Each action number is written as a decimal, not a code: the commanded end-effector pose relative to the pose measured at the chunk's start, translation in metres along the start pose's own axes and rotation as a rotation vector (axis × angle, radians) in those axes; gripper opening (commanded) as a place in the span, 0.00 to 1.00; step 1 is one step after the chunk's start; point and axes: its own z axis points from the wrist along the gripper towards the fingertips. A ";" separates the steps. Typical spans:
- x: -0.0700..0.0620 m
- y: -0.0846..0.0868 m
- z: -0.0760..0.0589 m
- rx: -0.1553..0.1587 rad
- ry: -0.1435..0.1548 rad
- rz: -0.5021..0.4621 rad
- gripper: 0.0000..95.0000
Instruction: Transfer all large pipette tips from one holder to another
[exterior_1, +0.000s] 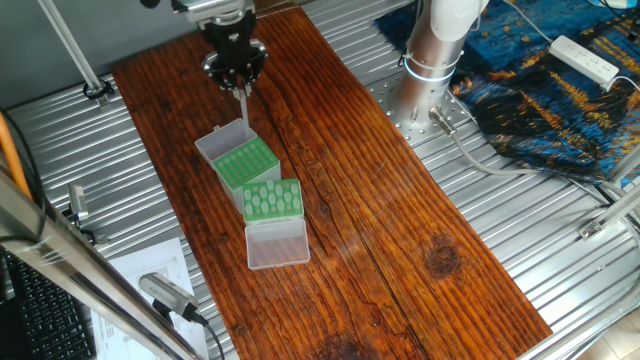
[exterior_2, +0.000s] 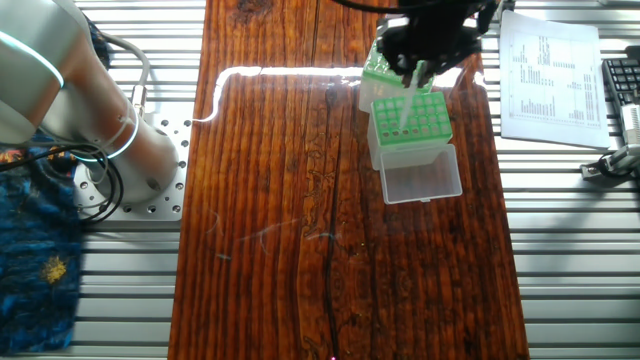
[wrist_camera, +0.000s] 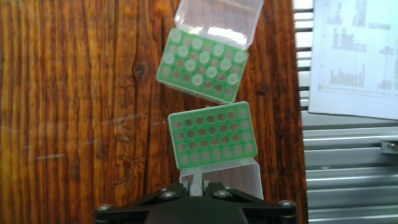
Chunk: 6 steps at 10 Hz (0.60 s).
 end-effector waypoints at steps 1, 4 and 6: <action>-0.003 0.000 0.000 -0.004 0.005 -0.006 0.00; -0.003 0.003 0.007 -0.001 0.000 0.002 0.00; -0.004 0.005 0.011 -0.001 0.001 -0.004 0.00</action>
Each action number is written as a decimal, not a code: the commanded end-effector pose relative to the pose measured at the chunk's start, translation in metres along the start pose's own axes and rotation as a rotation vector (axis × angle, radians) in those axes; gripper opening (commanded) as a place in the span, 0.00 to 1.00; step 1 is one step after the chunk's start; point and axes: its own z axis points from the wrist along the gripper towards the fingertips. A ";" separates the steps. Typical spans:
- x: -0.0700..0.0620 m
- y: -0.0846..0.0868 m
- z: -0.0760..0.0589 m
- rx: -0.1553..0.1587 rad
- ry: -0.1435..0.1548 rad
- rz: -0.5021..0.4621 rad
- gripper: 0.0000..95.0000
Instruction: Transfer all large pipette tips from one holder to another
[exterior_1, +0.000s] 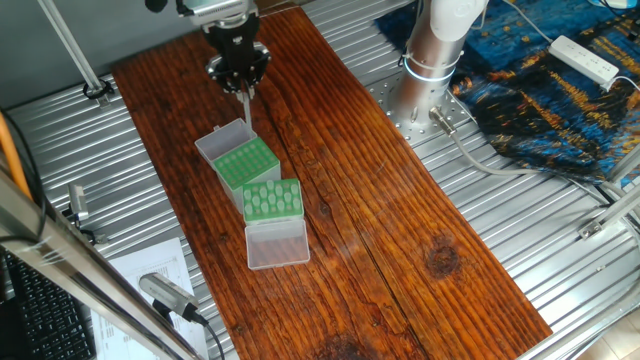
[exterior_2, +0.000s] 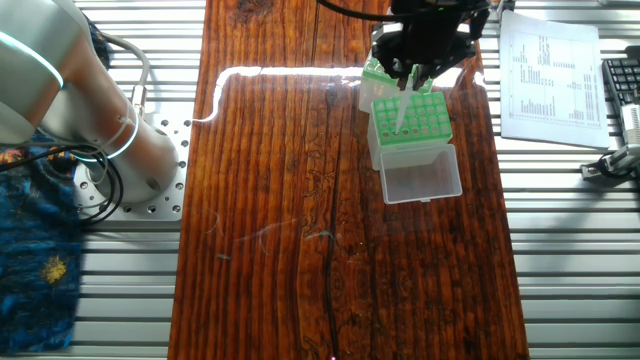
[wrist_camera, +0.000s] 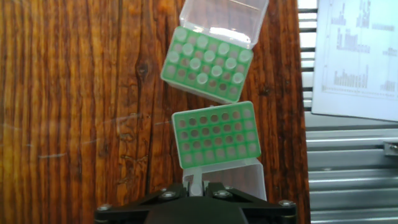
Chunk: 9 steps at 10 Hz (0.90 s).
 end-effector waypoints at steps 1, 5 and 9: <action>-0.002 0.000 0.001 0.000 -0.003 0.000 0.00; -0.004 0.001 0.005 0.002 0.002 -0.001 0.00; -0.003 0.002 0.006 0.006 0.007 0.000 0.00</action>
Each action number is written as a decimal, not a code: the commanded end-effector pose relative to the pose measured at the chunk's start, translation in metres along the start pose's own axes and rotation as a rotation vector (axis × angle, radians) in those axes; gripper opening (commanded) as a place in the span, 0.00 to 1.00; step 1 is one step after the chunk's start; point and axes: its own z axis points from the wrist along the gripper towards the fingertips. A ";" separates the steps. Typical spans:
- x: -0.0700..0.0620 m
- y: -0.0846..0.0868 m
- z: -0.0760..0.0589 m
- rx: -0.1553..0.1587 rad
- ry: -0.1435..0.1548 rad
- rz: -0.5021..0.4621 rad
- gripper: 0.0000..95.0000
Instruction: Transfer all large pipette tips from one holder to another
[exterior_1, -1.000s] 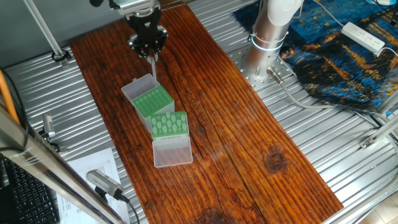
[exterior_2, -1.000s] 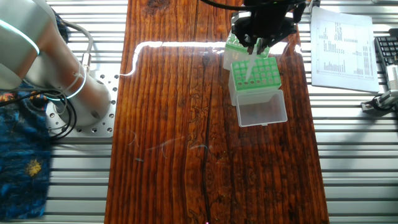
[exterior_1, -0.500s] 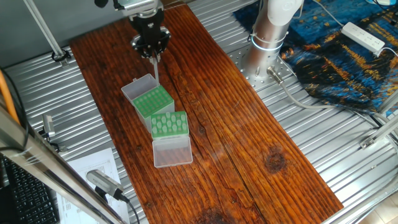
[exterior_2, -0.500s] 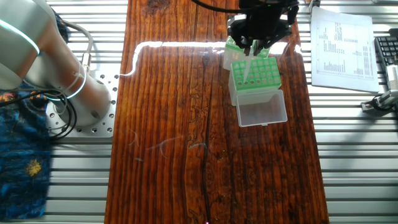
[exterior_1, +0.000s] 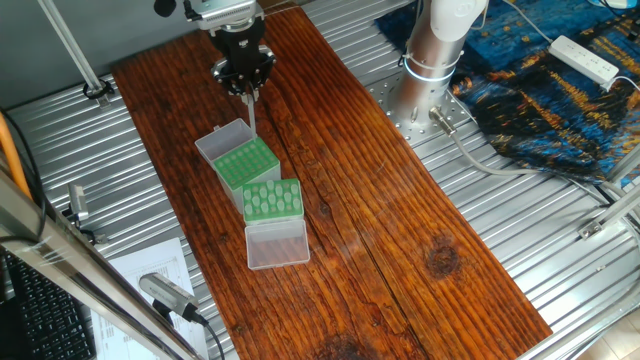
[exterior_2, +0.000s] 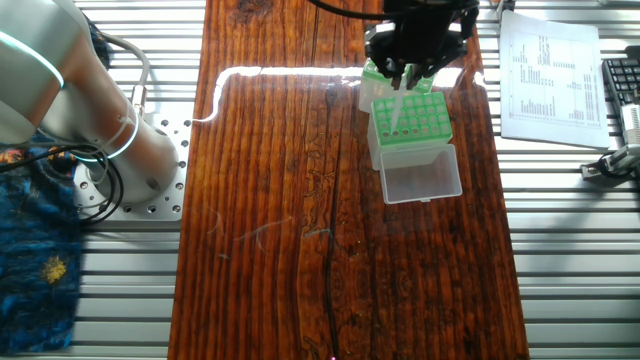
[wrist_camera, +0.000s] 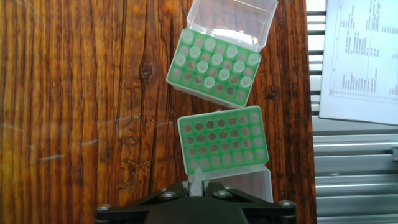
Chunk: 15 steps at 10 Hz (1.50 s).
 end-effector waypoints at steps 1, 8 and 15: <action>-0.001 -0.001 0.000 0.000 0.001 -0.001 0.00; -0.001 -0.002 0.002 0.005 0.010 0.004 0.00; -0.001 0.000 0.006 0.004 0.002 0.014 0.00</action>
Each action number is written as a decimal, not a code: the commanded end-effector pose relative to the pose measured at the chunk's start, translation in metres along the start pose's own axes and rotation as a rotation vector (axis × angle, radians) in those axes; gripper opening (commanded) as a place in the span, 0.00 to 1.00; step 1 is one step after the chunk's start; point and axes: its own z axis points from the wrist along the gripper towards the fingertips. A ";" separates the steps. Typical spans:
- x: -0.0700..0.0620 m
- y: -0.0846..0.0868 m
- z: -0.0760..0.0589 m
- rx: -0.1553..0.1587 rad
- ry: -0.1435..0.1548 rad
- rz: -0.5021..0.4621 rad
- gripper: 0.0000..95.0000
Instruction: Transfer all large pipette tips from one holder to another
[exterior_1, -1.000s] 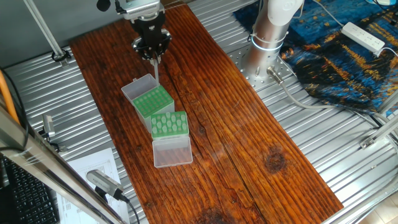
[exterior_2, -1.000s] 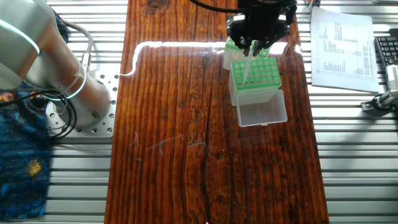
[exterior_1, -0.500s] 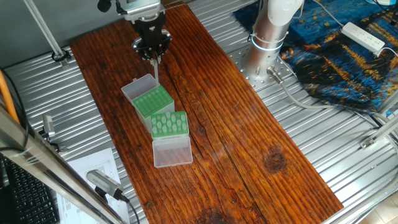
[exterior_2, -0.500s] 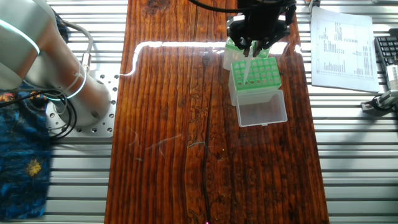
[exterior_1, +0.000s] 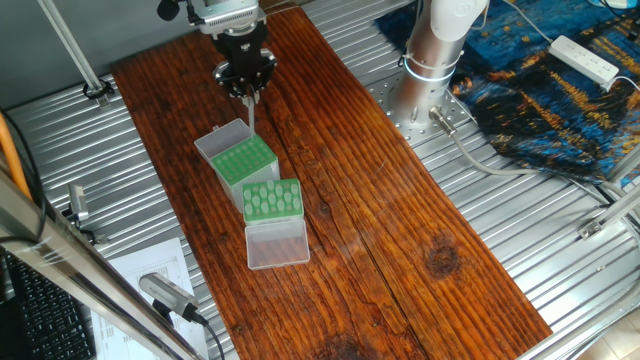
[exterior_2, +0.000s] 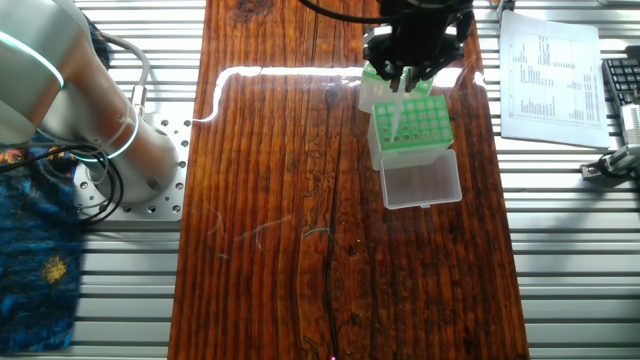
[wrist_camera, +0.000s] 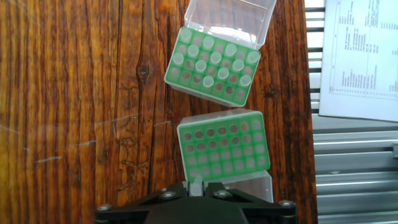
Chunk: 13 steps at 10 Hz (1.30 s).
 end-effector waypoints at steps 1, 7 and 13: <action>0.001 0.000 -0.001 -0.002 -0.002 -0.001 0.00; -0.004 0.003 -0.005 -0.010 -0.010 -0.005 0.00; -0.010 0.004 -0.004 -0.011 -0.008 0.003 0.00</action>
